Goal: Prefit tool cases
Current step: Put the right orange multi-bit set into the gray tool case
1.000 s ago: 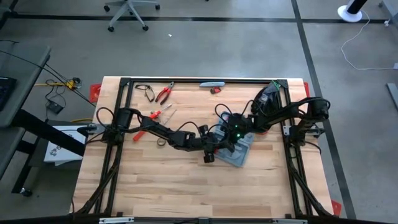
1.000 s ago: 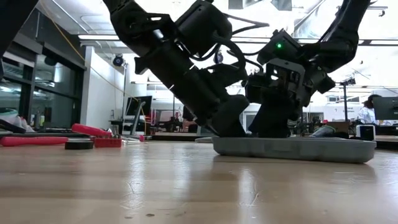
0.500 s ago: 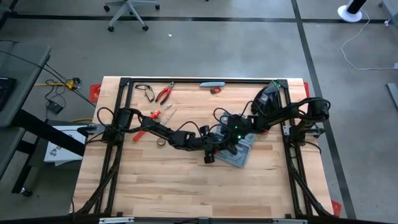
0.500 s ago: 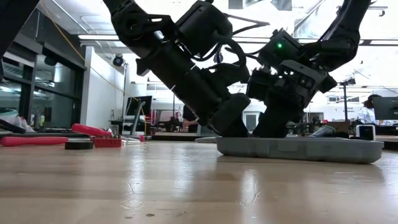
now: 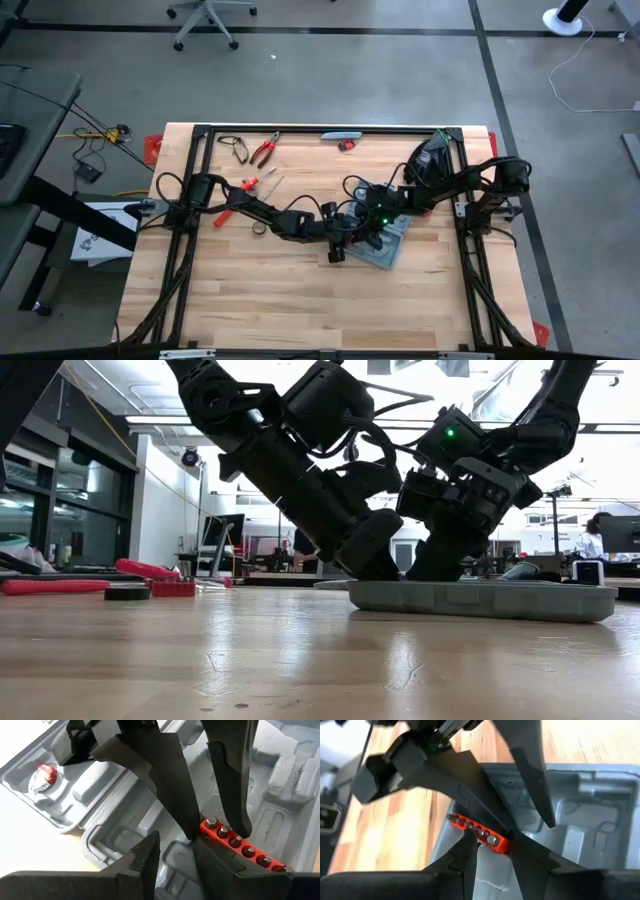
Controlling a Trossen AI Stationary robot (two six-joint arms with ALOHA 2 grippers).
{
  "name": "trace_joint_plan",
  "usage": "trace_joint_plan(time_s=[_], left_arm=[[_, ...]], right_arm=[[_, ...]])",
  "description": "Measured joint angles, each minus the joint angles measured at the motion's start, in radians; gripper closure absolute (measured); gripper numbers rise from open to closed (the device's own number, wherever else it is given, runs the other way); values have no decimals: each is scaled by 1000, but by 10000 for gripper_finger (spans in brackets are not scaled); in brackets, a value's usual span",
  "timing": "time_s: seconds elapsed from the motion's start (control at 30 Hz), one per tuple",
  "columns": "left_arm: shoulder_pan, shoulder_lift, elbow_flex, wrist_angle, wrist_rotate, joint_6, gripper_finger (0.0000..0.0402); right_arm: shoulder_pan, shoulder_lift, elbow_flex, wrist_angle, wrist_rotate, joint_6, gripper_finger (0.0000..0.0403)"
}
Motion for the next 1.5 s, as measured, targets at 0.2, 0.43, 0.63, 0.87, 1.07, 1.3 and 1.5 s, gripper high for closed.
trace_joint_plan(time_s=[0.2,0.43,0.63,0.87,1.07,1.3,1.5], left_arm=[[0,-1,0,-3,11,0,287],[-1,-2,0,-2,6,3,287],[1,-68,-2,-66,-78,100,287],[51,-221,-145,17,61,79,287],[93,-442,-406,189,170,-38,287],[55,-555,-547,346,168,-73,287],[43,-538,-544,398,178,6,287]], right_arm=[[1,2,-4,69,-2,233,293],[-11,4,-4,154,-7,342,293],[-2,-83,-3,152,105,251,293],[54,-319,-3,27,414,156,293],[181,-474,-10,-129,603,164,293],[471,-464,-277,193,892,451,293],[570,-452,-341,355,1088,472,293]])
